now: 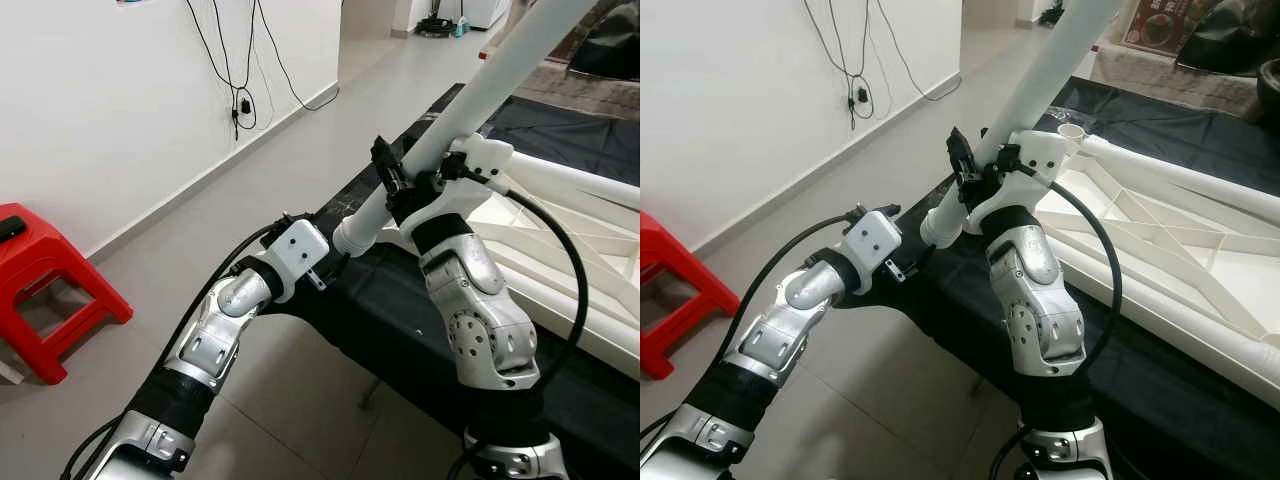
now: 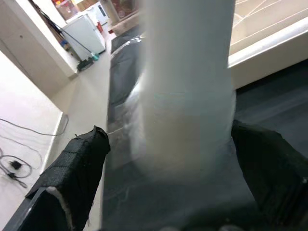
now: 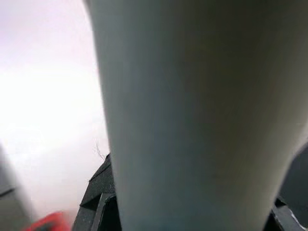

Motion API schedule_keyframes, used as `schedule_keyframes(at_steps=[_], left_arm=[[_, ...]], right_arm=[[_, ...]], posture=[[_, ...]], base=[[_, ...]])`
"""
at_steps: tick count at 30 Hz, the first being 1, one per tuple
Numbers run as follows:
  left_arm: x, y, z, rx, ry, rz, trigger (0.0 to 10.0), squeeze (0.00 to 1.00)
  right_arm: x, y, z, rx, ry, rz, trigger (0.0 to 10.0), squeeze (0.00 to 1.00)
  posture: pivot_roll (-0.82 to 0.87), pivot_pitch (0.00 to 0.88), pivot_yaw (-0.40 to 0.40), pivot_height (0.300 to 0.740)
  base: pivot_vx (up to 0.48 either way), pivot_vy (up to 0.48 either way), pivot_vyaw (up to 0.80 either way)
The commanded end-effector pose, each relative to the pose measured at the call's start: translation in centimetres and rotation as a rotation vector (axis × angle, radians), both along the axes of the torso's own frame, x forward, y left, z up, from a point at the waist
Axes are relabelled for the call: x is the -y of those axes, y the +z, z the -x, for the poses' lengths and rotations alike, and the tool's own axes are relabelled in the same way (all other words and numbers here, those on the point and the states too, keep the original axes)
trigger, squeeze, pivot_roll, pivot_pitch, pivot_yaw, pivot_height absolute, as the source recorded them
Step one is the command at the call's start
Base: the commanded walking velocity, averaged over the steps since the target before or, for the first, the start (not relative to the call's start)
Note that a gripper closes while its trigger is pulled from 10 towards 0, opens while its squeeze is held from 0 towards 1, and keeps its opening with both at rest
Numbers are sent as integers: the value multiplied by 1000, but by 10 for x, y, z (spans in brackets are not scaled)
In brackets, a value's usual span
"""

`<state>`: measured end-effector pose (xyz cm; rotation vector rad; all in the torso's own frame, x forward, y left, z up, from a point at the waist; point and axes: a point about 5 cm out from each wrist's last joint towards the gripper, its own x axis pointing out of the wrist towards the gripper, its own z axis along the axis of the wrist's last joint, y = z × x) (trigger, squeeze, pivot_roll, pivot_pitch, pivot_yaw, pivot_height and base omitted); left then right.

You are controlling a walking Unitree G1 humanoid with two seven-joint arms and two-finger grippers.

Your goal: Building children table

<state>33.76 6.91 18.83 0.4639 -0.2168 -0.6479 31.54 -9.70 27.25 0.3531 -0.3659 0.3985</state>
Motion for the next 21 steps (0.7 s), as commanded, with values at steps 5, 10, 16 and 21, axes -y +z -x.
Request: schedule_keyframes(at_steps=[5, 10, 16, 21], left_arm=[[6, -2, -1, 14, -21, -21, 10000, 0], [2, -2, -6, 32, -5, -26, 10000, 0], [0, -3, -8, 30, 2, -29, 10000, 0], [3, -9, -6, 7, -2, -25, 7804, 0]], right_arm=[[-10, 2, 3, -3, 67, 3, 10000, 0], [-11, 3, 4, -3, 80, 10, 10000, 0], [-10, 2, 5, -5, 79, 12, 10000, 0], [-10, 3, 6, -9, 82, 9, 10000, 0]], posture=[[10, 105, 6, 740], [9, 108, 5, 740], [9, 108, 5, 740], [6, 107, 5, 740]], base=[[0, 0, 0], [0, 0, 0], [0, 0, 0], [0, 0, 0]])
